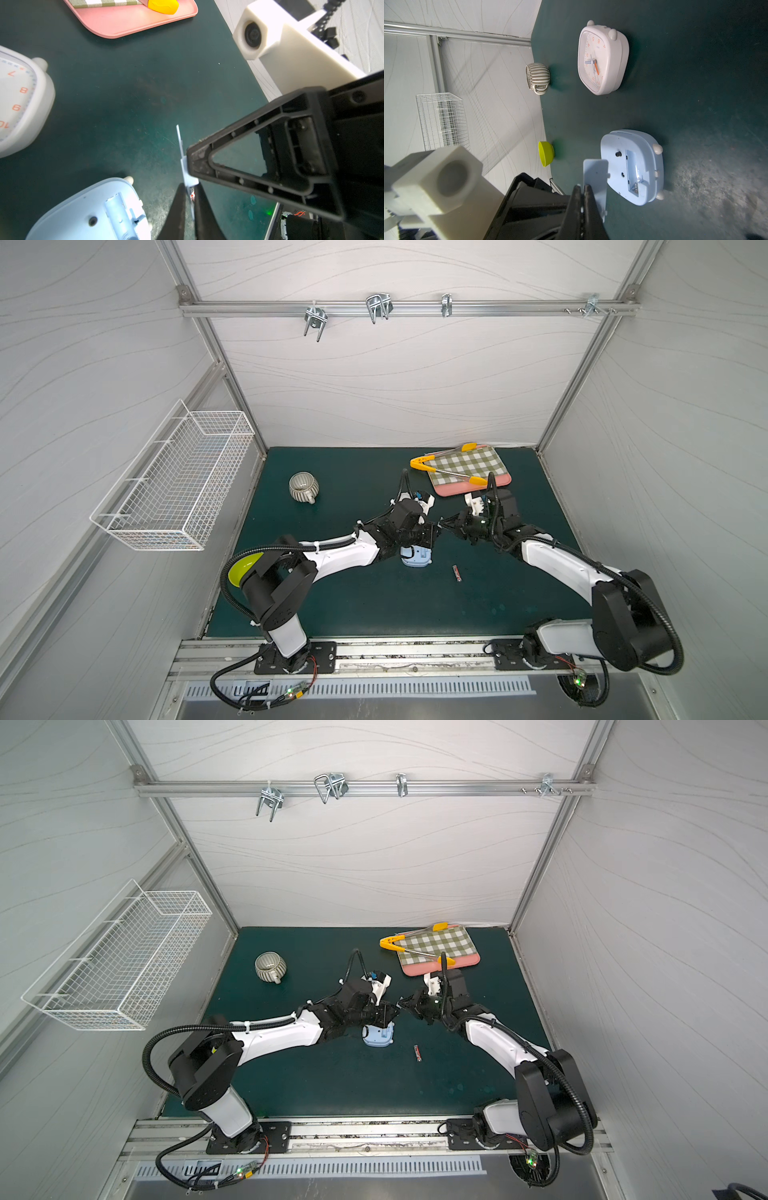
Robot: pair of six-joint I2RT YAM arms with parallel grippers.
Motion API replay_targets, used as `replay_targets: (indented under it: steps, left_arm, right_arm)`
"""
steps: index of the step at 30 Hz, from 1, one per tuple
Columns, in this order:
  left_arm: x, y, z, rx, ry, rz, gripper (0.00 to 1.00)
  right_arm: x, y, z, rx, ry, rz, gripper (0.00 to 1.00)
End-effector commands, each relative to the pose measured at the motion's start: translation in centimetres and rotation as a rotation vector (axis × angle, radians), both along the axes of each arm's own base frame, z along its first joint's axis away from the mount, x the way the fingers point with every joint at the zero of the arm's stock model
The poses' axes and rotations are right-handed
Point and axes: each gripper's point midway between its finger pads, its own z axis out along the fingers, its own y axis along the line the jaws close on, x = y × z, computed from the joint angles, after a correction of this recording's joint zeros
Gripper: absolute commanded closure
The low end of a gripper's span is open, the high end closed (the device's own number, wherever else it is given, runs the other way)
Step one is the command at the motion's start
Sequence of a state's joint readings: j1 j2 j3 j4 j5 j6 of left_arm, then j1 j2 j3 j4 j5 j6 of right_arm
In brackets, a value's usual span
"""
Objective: Insert the battery into the alarm
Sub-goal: Place the cover at the center of the board.
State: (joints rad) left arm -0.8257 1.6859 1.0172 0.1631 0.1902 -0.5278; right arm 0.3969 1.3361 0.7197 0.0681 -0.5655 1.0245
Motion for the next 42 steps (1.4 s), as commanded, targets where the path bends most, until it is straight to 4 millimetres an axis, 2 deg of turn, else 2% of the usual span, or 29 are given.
replay_targets:
  steps: [1, 3, 6, 10, 12, 15, 18, 22, 25, 28, 32, 39, 42]
  left_arm:
    - [0.6, -0.7, 1.6, -0.022, -0.028, 0.007, 0.93]
    - [0.7, -0.4, 1.5, -0.013, -0.029, 0.014, 0.95]
    - [0.9, 0.1, 1.2, 0.011, -0.041, 0.031, 0.99]
    - [1.1, 1.1, 1.0, 0.053, -0.073, 0.059, 1.00]
    - [1.4, 2.2, 0.8, 0.098, -0.093, 0.098, 1.00]
    - [2.0, 5.3, 0.7, 0.232, -0.151, 0.179, 1.00]
    - [2.6, 10.1, 0.5, 0.437, -0.224, 0.300, 1.00]
    - [2.7, 16.7, -1.3, 0.722, -0.263, 0.445, 1.00]
    - [2.1, 19.9, -3.2, 0.869, -0.254, 0.492, 1.00]
    - [1.5, 21.9, -5.1, 0.990, -0.230, 0.517, 1.00]
    - [1.3, 23.1, -7.0, 1.080, -0.187, 0.539, 1.00]
    - [1.4, 23.0, -10.1, 1.196, -0.102, 0.489, 0.99]
    - [1.4, 22.8, -10.8, 1.217, -0.084, 0.477, 0.98]
  right_arm:
    - [0.1, 0.0, 0.8, 0.022, -0.008, -0.004, 0.98]
    - [0.1, -0.1, 0.8, 0.021, -0.009, -0.007, 0.96]
    - [0.2, -0.1, 1.0, 0.019, -0.014, -0.008, 0.88]
    - [0.1, -0.3, 1.2, 0.005, -0.024, -0.015, 0.67]
    - [0.1, -0.7, 1.2, -0.019, -0.032, -0.032, 0.56]
    - [0.1, -1.4, 1.2, -0.063, -0.050, -0.049, 0.46]
    - [-0.1, -1.7, 1.1, -0.086, -0.057, -0.044, 0.43]
    - [-0.1, -1.7, 0.7, -0.092, -0.047, -0.042, 0.42]
    - [-0.1, -1.6, 0.4, -0.090, -0.036, -0.039, 0.43]
    - [-0.2, -1.6, 0.4, -0.088, -0.033, -0.035, 0.43]
    - [-0.3, -1.7, 0.2, -0.096, -0.030, -0.040, 0.43]
    - [-0.4, -1.8, 0.3, -0.099, -0.031, -0.044, 0.43]
    - [-0.4, -1.9, 0.3, -0.102, -0.031, -0.042, 0.43]
